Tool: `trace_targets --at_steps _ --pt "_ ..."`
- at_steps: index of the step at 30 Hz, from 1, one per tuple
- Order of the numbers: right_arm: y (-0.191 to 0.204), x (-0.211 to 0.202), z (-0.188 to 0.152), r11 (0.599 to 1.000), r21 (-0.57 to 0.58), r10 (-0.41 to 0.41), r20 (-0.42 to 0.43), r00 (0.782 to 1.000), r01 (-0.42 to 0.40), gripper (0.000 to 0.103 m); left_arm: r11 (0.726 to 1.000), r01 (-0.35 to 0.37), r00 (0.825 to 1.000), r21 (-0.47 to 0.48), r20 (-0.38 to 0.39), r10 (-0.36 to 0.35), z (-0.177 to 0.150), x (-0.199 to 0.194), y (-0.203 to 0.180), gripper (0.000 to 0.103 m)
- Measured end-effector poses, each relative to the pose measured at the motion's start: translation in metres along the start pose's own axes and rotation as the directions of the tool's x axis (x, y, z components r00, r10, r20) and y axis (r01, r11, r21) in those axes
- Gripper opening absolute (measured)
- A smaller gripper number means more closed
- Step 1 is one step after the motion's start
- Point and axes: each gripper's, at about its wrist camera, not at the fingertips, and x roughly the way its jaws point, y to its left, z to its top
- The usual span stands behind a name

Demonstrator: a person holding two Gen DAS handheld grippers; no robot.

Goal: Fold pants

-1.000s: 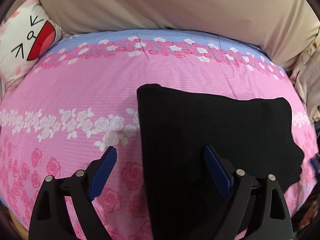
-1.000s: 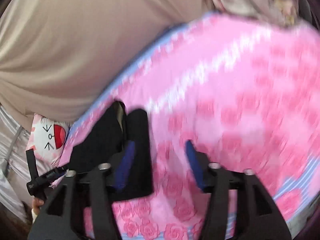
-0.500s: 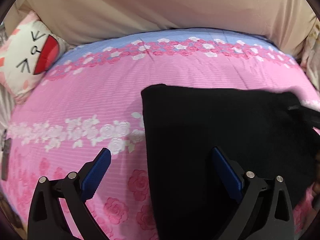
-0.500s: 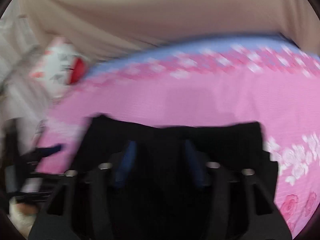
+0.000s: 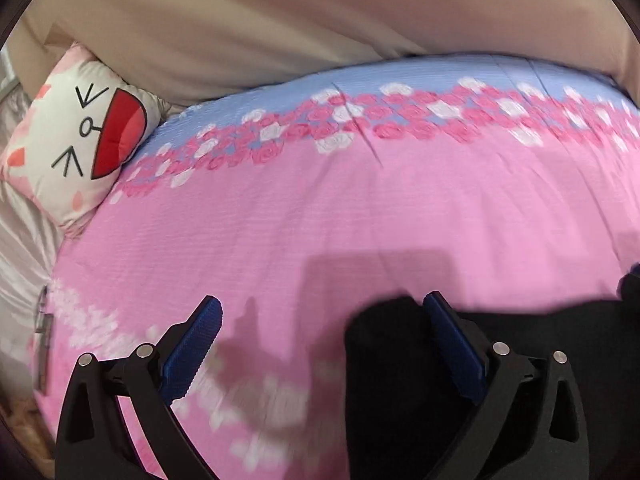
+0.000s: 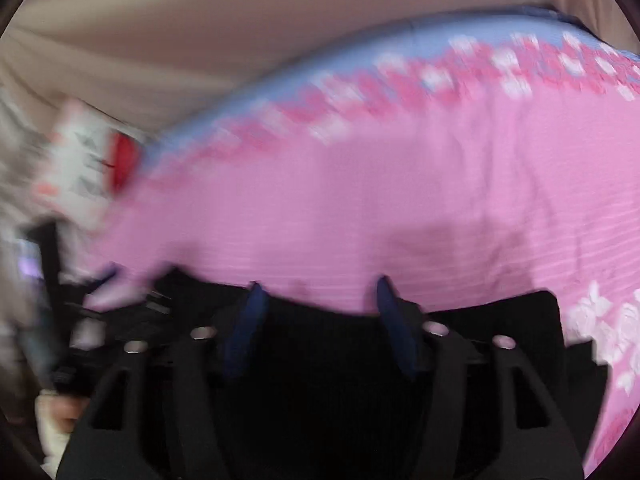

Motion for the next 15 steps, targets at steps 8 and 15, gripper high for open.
trace_targets --at_steps 8,15 --pt "0.004 0.004 -0.004 1.000 -0.002 0.001 0.002 1.000 -0.001 0.062 1.000 0.010 1.000 -0.011 0.004 -0.010 0.001 0.008 0.004 0.098" --pt "-0.002 -0.073 -0.004 0.998 0.017 0.059 0.182 0.982 -0.063 0.059 1.000 0.005 1.000 -0.010 -0.006 -0.005 0.003 0.006 0.006 0.098"
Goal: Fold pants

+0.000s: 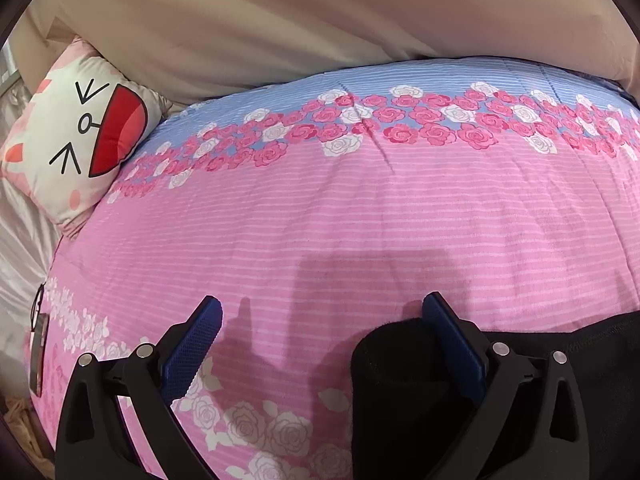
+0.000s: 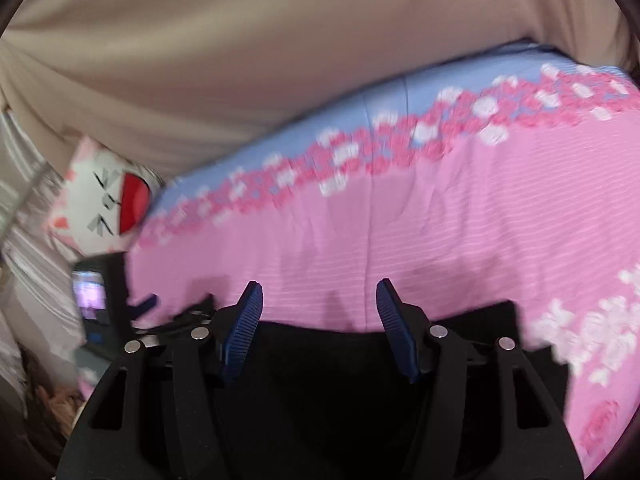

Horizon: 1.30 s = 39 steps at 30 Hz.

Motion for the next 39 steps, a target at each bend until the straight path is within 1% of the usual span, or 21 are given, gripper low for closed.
trace_targets --at_steps 2,4,6,8,11,13,14,15,16,17,18,20,23,27,29,31,33,35,36,38,39 --pt "-0.008 -0.024 -0.008 0.998 -0.025 -0.053 0.025 0.998 0.054 0.063 1.000 -0.003 1.000 0.002 0.001 0.003 0.000 -0.001 -0.001 0.098" --pt "-0.021 -0.042 -0.017 0.994 -0.024 -0.109 0.032 0.993 0.110 0.063 1.000 -0.009 1.000 0.004 -0.002 0.009 0.000 -0.002 -0.001 0.098" --pt "-0.036 -0.055 -0.029 0.994 0.003 -0.112 0.025 0.993 0.112 0.063 1.000 -0.011 1.000 0.002 -0.003 0.011 0.000 -0.010 0.001 0.097" --pt "-0.050 -0.066 -0.042 0.994 0.020 -0.108 0.014 0.994 0.107 0.063 1.000 0.007 1.000 -0.009 0.017 -0.007 -0.003 -0.027 0.005 0.096" --pt "-0.065 -0.086 -0.060 0.994 0.027 -0.109 0.003 0.994 0.109 0.063 0.992 0.125 0.991 -0.016 0.040 -0.124 -0.017 -0.068 0.011 0.097" --pt "-0.069 -0.097 -0.071 0.995 0.015 -0.096 0.005 0.995 0.096 0.063 0.971 0.240 0.970 -0.004 0.038 -0.240 -0.036 -0.096 0.012 0.097" --pt "-0.070 -0.103 -0.077 0.996 -0.005 -0.090 0.010 0.996 0.090 0.063 0.953 0.303 0.953 0.010 0.029 -0.303 -0.049 -0.109 0.011 0.097" --pt "-0.070 -0.108 -0.083 0.995 -0.035 -0.097 0.015 0.995 0.097 0.063 0.940 0.339 0.941 0.026 0.011 -0.339 -0.064 -0.117 0.009 0.097" --pt "-0.068 -0.114 -0.088 0.990 -0.072 -0.117 0.020 0.993 0.118 0.064 0.936 0.351 0.936 0.042 -0.007 -0.351 -0.077 -0.123 0.006 0.097" --pt "-0.065 -0.119 -0.097 0.979 -0.132 -0.154 0.028 0.988 0.156 0.064 0.934 0.352 0.936 0.059 -0.023 -0.352 -0.091 -0.127 0.004 0.097" --pt "-0.062 -0.123 -0.105 0.963 -0.191 -0.187 0.034 0.982 0.190 0.066 0.937 0.338 0.941 0.090 -0.037 -0.336 -0.109 -0.132 0.001 0.097" --pt "-0.056 -0.127 -0.119 0.933 -0.277 -0.227 0.048 0.973 0.231 0.081 0.944 0.310 0.951 0.113 -0.044 -0.307 -0.131 -0.139 -0.002 0.097" --pt "-0.048 -0.124 -0.138 0.895 -0.367 -0.251 0.055 0.966 0.253 0.082 0.947 0.303 0.953 0.109 -0.049 -0.300 -0.149 -0.144 0.000 0.097" --pt "-0.045 -0.106 -0.150 0.849 -0.414 -0.335 0.057 0.941 0.327 0.082 0.949 0.275 0.961 0.157 -0.023 -0.274 -0.160 -0.154 -0.004 0.097" --pt "-0.045 -0.100 -0.156 0.829 -0.428 -0.365 0.072 0.928 0.359 0.082 0.938 0.276 0.960 0.211 -0.003 -0.282 -0.166 -0.163 -0.007 0.097" --pt "-0.044 -0.096 -0.157 0.823 -0.423 -0.383 0.081 0.920 0.380 0.082 0.934 0.252 0.966 0.254 -0.002 -0.260 -0.174 -0.164 -0.015 0.097" --pt "-0.044 -0.094 -0.157 0.827 -0.410 -0.384 0.090 0.919 0.386 0.082 0.942 0.196 0.979 0.272 0.004 -0.204 -0.180 -0.158 -0.019 0.097" --pt "-0.043 -0.091 -0.153 0.831 -0.394 -0.386 0.100 0.917 0.393 0.081 0.951 0.162 0.985 0.264 0.018 -0.172 -0.181 -0.152 -0.021 0.098" --pt "-0.043 -0.087 -0.151 0.832 -0.393 -0.387 0.094 0.917 0.391 0.079 0.956 0.163 0.985 0.244 0.016 -0.172 -0.178 -0.149 -0.019 0.098" --pt "-0.041 -0.080 -0.147 0.855 -0.382 -0.357 0.056 0.932 0.350 0.054 0.963 0.186 0.982 0.193 0.008 -0.191 -0.171 -0.142 -0.013 0.098" --pt "-0.040 -0.079 -0.144 0.871 -0.366 -0.337 0.039 0.941 0.327 0.047 0.967 0.192 0.981 0.169 -0.001 -0.195 -0.167 -0.137 -0.008 0.098"
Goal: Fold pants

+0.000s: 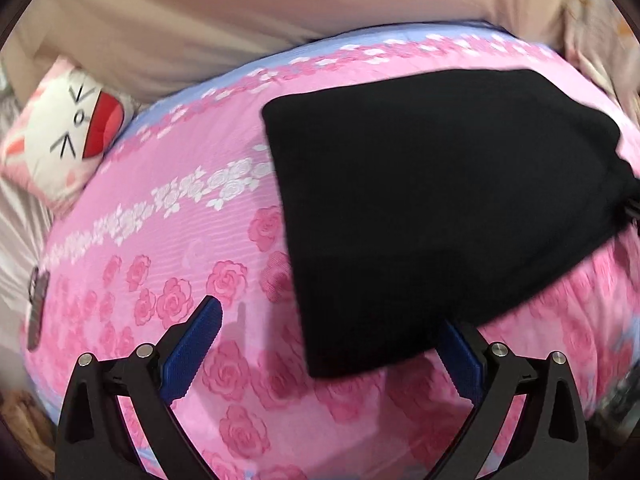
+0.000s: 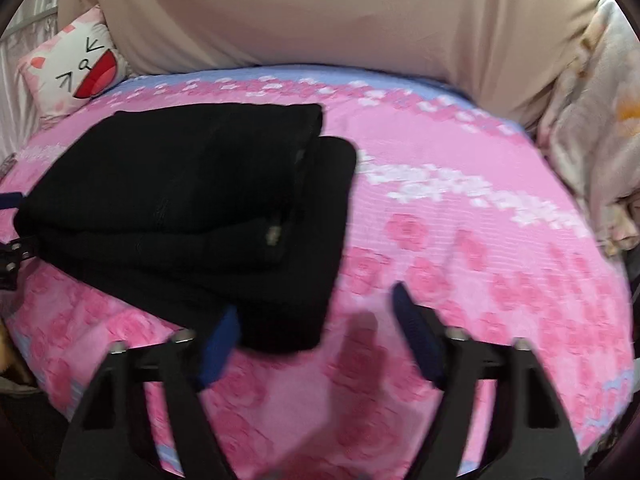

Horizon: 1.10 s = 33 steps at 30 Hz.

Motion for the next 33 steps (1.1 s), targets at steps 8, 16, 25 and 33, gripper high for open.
trace_targets --at_steps 8,16,25,33 --pt "-0.043 -0.003 -0.015 0.961 0.254 0.117 0.002 0.993 -0.114 0.032 0.991 0.073 0.997 -0.108 -0.032 -0.077 -0.001 0.016 0.036 0.098" --pt "-0.022 -0.013 -0.002 0.989 0.143 0.021 0.018 1.000 -0.024 0.056 0.995 0.066 0.998 -0.078 -0.020 -0.067 0.005 0.002 0.031 0.098" --pt "-0.071 -0.010 -0.019 0.908 0.412 0.046 0.077 0.996 -0.073 0.049 0.993 0.071 0.995 -0.100 -0.068 -0.077 0.004 0.016 0.041 0.098" --pt "-0.063 -0.032 -0.022 0.945 0.292 0.141 0.050 0.989 -0.149 0.056 0.985 0.171 0.980 0.009 -0.105 -0.169 -0.003 -0.008 0.044 0.097"
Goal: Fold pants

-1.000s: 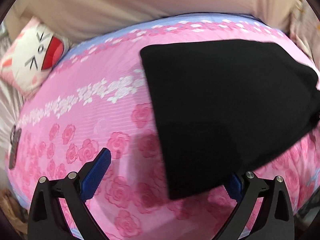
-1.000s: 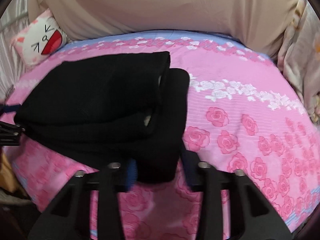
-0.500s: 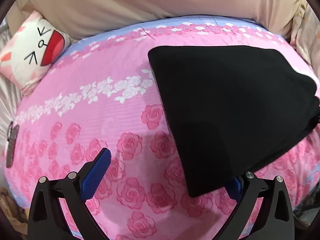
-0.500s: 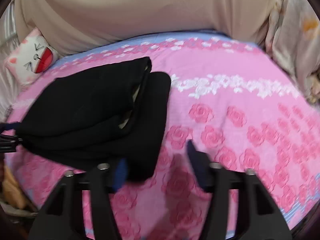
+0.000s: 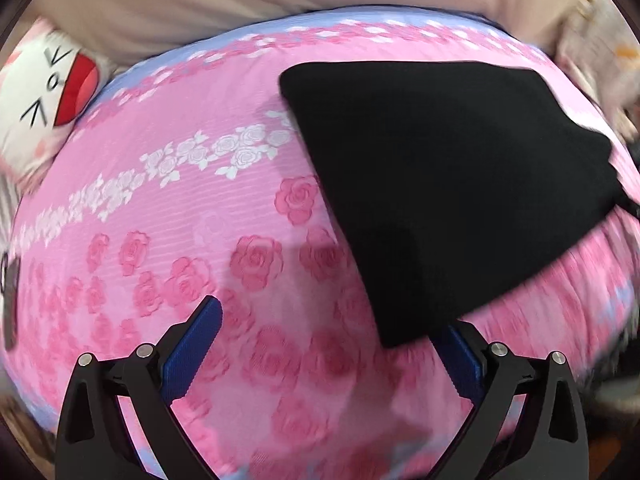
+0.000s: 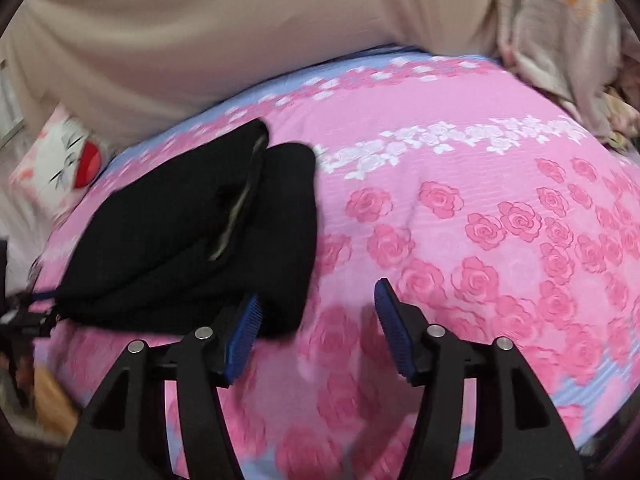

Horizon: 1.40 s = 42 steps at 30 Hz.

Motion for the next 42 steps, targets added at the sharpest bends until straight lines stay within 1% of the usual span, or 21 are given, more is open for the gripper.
trace_targets --at_steps 2,4,6,8,10,11,13,14,15,16,18,20,21,24,27,31,34,36,37,39,42 --pt "-0.004 -0.025 0.007 0.996 0.017 0.086 0.044 0.995 -0.087 0.057 0.998 0.054 0.998 0.010 0.043 -0.054 -0.001 -0.024 0.006 0.097" --pt "-0.002 -0.041 0.018 0.987 0.039 0.149 0.111 0.983 -0.155 0.057 0.990 0.138 0.983 -0.031 0.127 -0.133 0.007 -0.052 0.015 0.097" --pt "0.011 -0.043 0.037 0.967 0.034 0.243 0.180 0.953 -0.253 0.057 0.973 0.213 0.959 -0.093 0.212 -0.190 0.023 -0.068 0.019 0.097" --pt "0.029 -0.033 0.055 0.953 0.010 0.295 0.209 0.932 -0.304 0.057 0.958 0.236 0.945 -0.160 0.268 -0.188 0.045 -0.064 0.013 0.097" --pt "0.052 -0.018 0.067 0.936 -0.046 0.350 0.209 0.913 -0.348 0.056 0.954 0.182 0.963 -0.237 0.237 -0.125 0.064 -0.039 0.003 0.097" --pt "0.067 -0.003 0.071 0.939 -0.089 0.344 0.194 0.919 -0.332 0.057 0.954 0.172 0.968 -0.247 0.224 -0.117 0.069 -0.029 0.000 0.097" --pt "0.081 0.031 0.068 0.949 -0.141 0.296 0.093 0.951 -0.282 0.066 0.967 0.073 0.992 -0.246 0.115 -0.045 0.075 0.019 -0.011 0.098" --pt "0.077 0.066 0.056 0.977 -0.131 0.166 -0.017 0.986 -0.166 0.066 0.970 0.026 0.998 -0.241 0.064 -0.010 0.073 0.035 -0.013 0.098" --pt "0.066 0.090 0.042 0.989 -0.107 0.092 -0.092 0.992 -0.102 0.066 0.968 0.062 0.996 -0.244 0.077 -0.044 0.067 0.049 -0.012 0.098" --pt "0.046 0.091 0.031 0.985 -0.036 0.169 -0.045 0.985 -0.170 0.067 0.954 0.118 0.989 -0.276 0.120 -0.088 0.061 0.051 -0.005 0.098" --pt "0.032 0.086 0.035 0.984 0.041 0.175 -0.083 0.981 -0.172 0.058 0.946 0.158 0.985 -0.284 0.115 -0.130 0.059 0.050 0.004 0.098" --pt "0.025 0.079 0.039 0.985 0.073 0.163 -0.088 0.983 -0.157 0.060 0.932 0.187 0.982 -0.309 0.086 -0.169 0.062 0.049 0.010 0.098" --pt "0.022 0.073 0.041 0.986 0.076 0.152 -0.089 0.984 -0.146 0.062 0.926 0.197 0.980 -0.322 0.075 -0.182 0.062 0.045 0.012 0.098" --pt "0.003 0.051 0.038 0.981 0.128 0.156 -0.059 0.986 -0.148 0.089 0.910 0.241 0.971 -0.337 0.075 -0.229 0.056 0.025 0.021 0.098" --pt "-0.022 0.037 0.032 0.962 0.219 0.179 -0.048 0.983 -0.164 0.089 0.914 0.231 0.973 -0.333 0.089 -0.213 0.045 0.008 0.034 0.098" --pt "-0.038 0.027 0.022 0.926 0.312 0.252 -0.098 0.963 -0.211 0.089 0.915 0.219 0.975 -0.340 0.042 -0.217 0.025 0.005 0.043 0.098" --pt "-0.041 0.041 0.017 0.886 0.367 0.357 -0.144 0.923 -0.285 0.090 0.903 0.264 0.957 -0.340 -0.024 -0.289 0.017 0.017 0.040 0.098" --pt "-0.040 0.052 0.014 0.855 0.403 0.415 -0.153 0.897 -0.327 0.090 0.866 0.332 0.927 -0.375 -0.042 -0.374 0.015 0.027 0.039 0.097" --pt "-0.039 0.051 0.016 0.856 0.397 0.415 -0.149 0.897 -0.330 0.090 0.865 0.334 0.928 -0.374 -0.030 -0.372 0.016 0.026 0.038 0.097" --pt "-0.035 0.057 0.018 0.836 0.413 0.453 -0.150 0.879 -0.361 0.092 0.850 0.365 0.913 -0.380 -0.031 -0.406 0.021 0.029 0.037 0.097" --pt "-0.033 0.064 0.023 0.802 0.449 0.500 -0.147 0.854 -0.393 0.098 0.848 0.368 0.910 -0.381 -0.039 -0.413 0.029 0.033 0.033 0.097"
